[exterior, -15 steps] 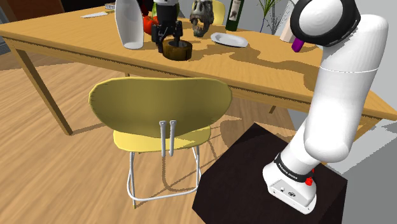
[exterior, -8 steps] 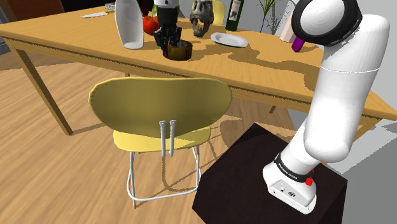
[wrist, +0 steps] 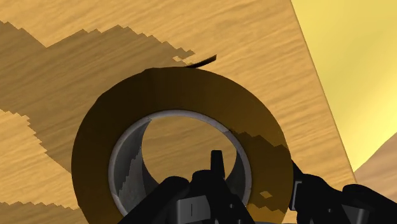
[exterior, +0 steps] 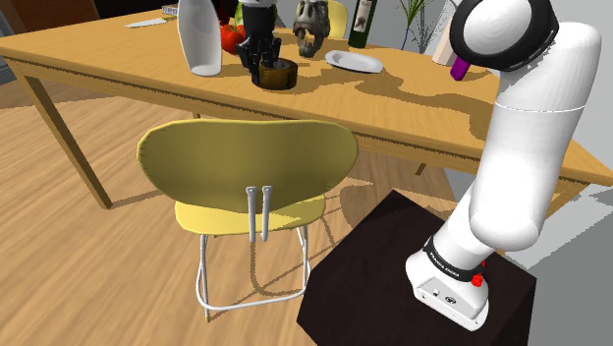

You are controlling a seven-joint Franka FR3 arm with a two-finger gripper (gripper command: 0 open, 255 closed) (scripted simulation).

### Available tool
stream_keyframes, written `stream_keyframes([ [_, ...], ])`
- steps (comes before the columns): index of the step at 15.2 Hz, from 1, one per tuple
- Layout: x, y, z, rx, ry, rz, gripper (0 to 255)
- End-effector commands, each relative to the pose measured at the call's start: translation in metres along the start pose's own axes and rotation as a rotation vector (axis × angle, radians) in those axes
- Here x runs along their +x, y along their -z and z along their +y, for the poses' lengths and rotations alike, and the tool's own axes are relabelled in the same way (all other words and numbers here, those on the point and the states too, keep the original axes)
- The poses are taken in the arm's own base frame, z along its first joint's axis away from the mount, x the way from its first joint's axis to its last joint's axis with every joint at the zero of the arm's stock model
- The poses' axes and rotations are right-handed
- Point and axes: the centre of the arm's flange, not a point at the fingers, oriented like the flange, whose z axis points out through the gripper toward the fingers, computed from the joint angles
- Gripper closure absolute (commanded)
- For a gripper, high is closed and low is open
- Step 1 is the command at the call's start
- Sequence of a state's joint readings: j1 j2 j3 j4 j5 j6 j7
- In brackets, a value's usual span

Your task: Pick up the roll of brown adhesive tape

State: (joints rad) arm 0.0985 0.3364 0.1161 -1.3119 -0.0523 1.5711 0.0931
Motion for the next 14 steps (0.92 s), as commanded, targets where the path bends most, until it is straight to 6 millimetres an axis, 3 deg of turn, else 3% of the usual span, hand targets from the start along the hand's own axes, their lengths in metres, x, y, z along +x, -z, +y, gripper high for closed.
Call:
stream_keyframes([
  [1, 0.001, 0.010, 0.000, 0.000, 0.000, 0.001, 255],
  [12, -0.004, 0.068, 0.001, 0.000, 0.000, 0.001, 255],
  [14, -0.004, 0.069, 0.001, 0.000, 0.000, 0.001, 255],
])
